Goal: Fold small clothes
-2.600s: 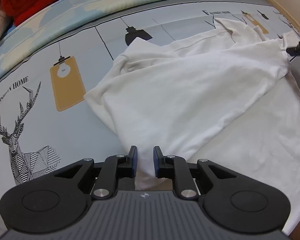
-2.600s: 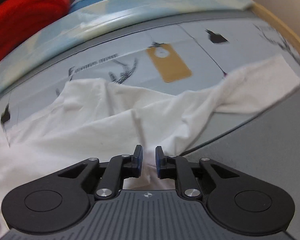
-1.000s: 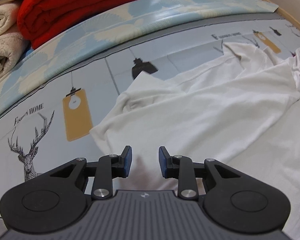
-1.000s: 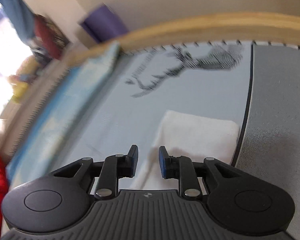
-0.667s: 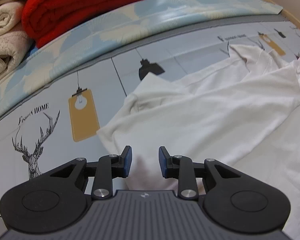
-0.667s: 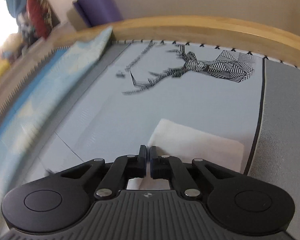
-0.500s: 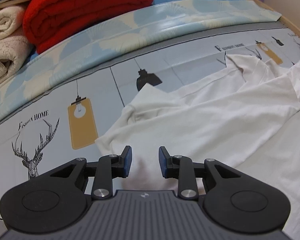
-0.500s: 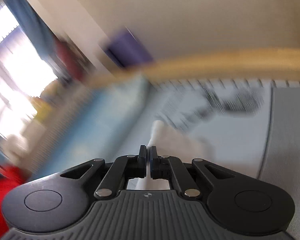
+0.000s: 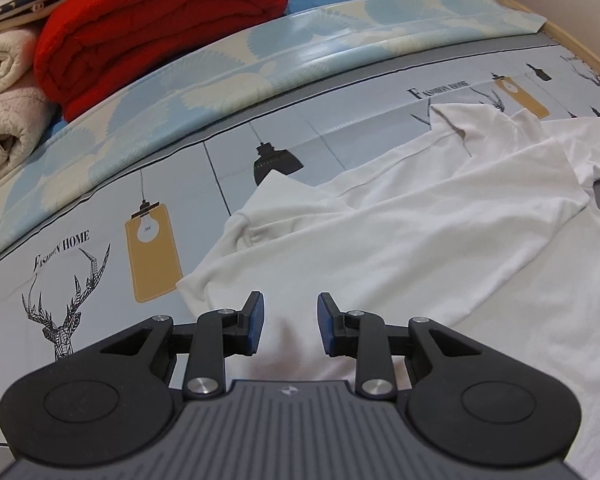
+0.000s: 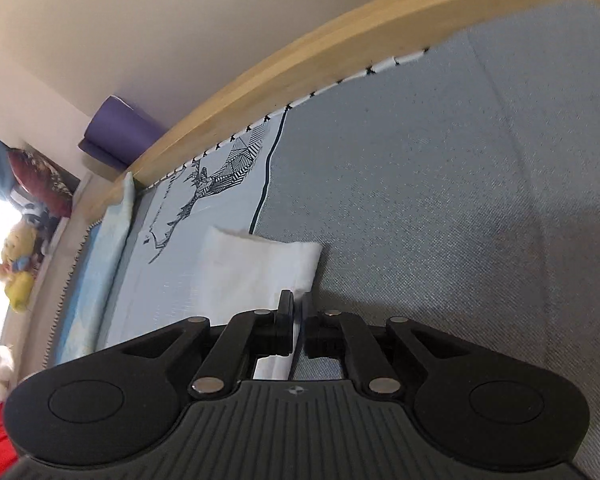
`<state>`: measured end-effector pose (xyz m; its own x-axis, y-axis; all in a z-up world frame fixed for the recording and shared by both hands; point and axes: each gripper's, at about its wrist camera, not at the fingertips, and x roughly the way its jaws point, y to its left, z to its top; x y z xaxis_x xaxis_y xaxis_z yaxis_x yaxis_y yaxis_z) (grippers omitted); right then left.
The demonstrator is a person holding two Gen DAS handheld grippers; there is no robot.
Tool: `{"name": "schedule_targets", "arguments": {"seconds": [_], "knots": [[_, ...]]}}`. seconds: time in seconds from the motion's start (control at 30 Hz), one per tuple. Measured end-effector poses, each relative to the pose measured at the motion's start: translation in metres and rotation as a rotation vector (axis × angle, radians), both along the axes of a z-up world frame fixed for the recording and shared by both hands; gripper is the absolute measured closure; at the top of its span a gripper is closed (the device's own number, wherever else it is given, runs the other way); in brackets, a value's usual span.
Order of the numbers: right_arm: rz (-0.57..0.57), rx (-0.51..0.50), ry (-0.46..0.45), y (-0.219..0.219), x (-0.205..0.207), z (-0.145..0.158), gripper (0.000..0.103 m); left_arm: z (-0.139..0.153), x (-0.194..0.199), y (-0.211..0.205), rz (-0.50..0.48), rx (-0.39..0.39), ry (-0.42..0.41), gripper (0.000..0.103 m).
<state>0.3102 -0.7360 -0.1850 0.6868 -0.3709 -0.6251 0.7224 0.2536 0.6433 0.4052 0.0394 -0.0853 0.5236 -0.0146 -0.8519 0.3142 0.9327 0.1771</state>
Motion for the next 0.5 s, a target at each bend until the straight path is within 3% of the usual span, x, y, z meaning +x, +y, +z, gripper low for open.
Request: {"name": "schedule_targets", "arguments": {"seconds": [0.33,0.5], "knots": [[0.010,-0.012,-0.020,-0.009,0.013,-0.009,0.096,-0.007,0.001,-0.005,-0.030,0.014,0.014,0.070],[0.000,-0.082,-0.025,0.002,0.015,0.009,0.101,0.005,-0.004,0.009,-0.001,-0.010,-0.009,0.070]]}}
